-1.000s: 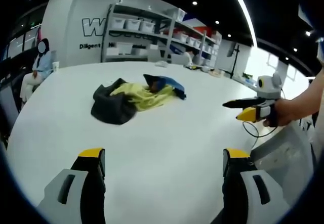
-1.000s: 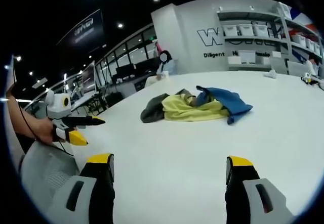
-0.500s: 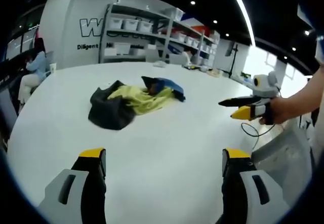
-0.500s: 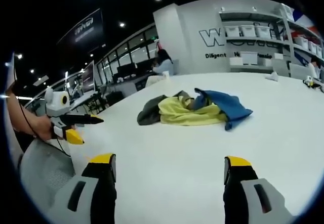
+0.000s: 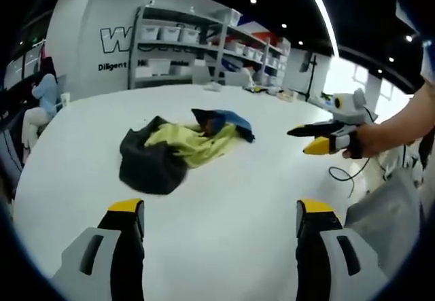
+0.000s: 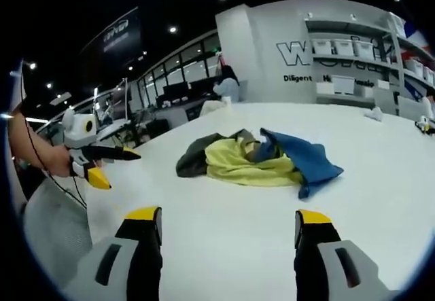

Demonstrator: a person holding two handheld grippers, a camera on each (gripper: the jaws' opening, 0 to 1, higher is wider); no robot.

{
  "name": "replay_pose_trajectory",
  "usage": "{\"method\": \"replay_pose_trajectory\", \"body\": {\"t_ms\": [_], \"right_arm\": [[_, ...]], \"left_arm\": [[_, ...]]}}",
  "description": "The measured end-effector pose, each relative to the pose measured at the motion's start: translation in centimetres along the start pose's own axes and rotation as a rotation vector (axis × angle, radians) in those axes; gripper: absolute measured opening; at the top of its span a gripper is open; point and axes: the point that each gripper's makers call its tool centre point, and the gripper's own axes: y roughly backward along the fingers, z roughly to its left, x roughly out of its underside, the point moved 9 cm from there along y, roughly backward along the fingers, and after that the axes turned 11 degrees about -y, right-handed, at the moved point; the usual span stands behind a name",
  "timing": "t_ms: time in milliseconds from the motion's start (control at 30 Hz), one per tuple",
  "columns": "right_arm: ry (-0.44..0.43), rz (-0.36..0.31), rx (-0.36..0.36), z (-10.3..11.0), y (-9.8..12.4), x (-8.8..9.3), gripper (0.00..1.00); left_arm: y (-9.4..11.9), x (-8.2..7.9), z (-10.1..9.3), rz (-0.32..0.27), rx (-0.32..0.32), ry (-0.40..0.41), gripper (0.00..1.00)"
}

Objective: Fold the garment on the visible template until the final outline fits inside the template.

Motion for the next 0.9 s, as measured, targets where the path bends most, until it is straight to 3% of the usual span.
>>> {"method": "replay_pose_trajectory", "body": {"t_ms": [300,600,900], "right_arm": [[0.076,0.007,-0.004,-2.7,-3.3,-3.7,0.66],[0.16,0.013,0.012,-5.3,-7.9,-7.7,0.45],[0.218,0.043,0.032,-6.9,-12.0,-10.1,0.3]], "left_arm": [[-1.7,-1.6,2.4,0.004,0.002,-0.035,0.89],[-3.5,-3.1,4.2,-0.002,0.0,-0.06,0.87],[-5.0,-4.1,5.3,-0.008,0.001,-0.07,0.86]]}}
